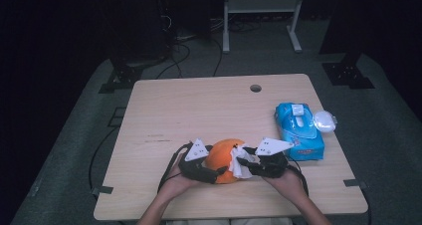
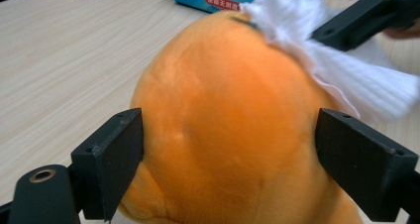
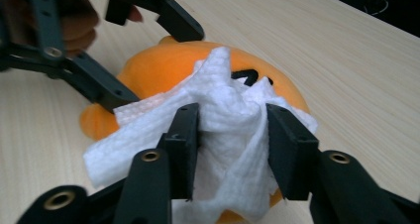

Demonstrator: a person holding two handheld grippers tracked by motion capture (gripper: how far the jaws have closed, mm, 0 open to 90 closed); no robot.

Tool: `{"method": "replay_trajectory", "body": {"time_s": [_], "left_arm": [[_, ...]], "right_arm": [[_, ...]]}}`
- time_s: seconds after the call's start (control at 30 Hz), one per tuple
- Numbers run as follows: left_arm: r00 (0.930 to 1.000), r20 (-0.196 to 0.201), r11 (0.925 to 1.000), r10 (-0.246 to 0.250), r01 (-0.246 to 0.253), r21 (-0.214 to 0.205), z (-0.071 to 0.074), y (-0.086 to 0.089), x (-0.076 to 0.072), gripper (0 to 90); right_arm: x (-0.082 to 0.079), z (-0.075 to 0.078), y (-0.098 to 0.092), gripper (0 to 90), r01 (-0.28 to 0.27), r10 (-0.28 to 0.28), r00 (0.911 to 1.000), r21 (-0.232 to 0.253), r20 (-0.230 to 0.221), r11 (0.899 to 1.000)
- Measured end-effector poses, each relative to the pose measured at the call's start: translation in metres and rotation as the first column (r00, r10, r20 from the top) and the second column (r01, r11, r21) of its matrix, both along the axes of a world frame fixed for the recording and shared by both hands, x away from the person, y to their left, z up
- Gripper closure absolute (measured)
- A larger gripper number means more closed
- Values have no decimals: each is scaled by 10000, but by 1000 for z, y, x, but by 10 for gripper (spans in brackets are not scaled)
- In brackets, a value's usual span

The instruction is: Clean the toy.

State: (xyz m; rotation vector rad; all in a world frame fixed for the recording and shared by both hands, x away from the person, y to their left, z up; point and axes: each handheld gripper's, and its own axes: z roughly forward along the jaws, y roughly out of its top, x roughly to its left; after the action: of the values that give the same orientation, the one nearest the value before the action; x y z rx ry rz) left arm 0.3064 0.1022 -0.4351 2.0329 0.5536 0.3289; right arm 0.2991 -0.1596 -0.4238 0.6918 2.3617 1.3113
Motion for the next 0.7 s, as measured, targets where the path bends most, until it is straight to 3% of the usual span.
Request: {"method": "replay_trajectory", "body": {"time_s": [0.07,0.13,0.2,0.23,0.3,0.4,0.43,0.47,0.53,0.6,0.63,0.7], "left_arm": [[9997,167,9999,-164,164,5,8,3,-4,129],[9998,127,9998,-146,144,103,11,5,-6,144],[9998,171,9982,-110,100,583,5,2,-4,188],[9999,100,9980,-120,114,619,1,1,-3,201],[9999,117,9967,-99,89,811,-5,-1,-2,209],[10000,-47,9984,-33,36,562,-7,4,3,221],[10000,-47,9984,-33,36,562,-7,4,3,226],[9999,-135,9991,-39,44,426,-9,8,5,228],[9998,-172,9995,-23,29,326,-10,9,5,230],[9995,-317,9997,73,-66,223,-10,12,7,230],[9993,-360,9999,83,-80,92,-12,13,8,230],[9992,-386,9999,63,-58,113,-12,14,9,231]], "right_arm": [[1,-2,1,657,313,-310,9994,-216,126,9993],[4,-1,-2,724,517,-518,9986,-108,-57,9986],[6,-3,-6,752,633,-630,9977,131,-237,9979],[5,-3,-7,765,664,-658,9974,200,-290,9976],[-2,0,-2,779,573,-573,9983,105,-49,9983],[-16,5,12,785,-165,167,9995,-78,267,9998],[-16,5,12,785,-165,167,9995,-78,267,9998],[-21,6,20,785,-350,387,9973,-599,622,9976],[-21,7,20,786,-298,344,9970,-678,686,9973],[-14,7,10,785,92,-59,9980,-530,630,9986],[-6,4,-5,786,702,-676,9963,-498,524,9963],[-4,0,-16,786,878,-877,9961,-101,31,9961]]}}
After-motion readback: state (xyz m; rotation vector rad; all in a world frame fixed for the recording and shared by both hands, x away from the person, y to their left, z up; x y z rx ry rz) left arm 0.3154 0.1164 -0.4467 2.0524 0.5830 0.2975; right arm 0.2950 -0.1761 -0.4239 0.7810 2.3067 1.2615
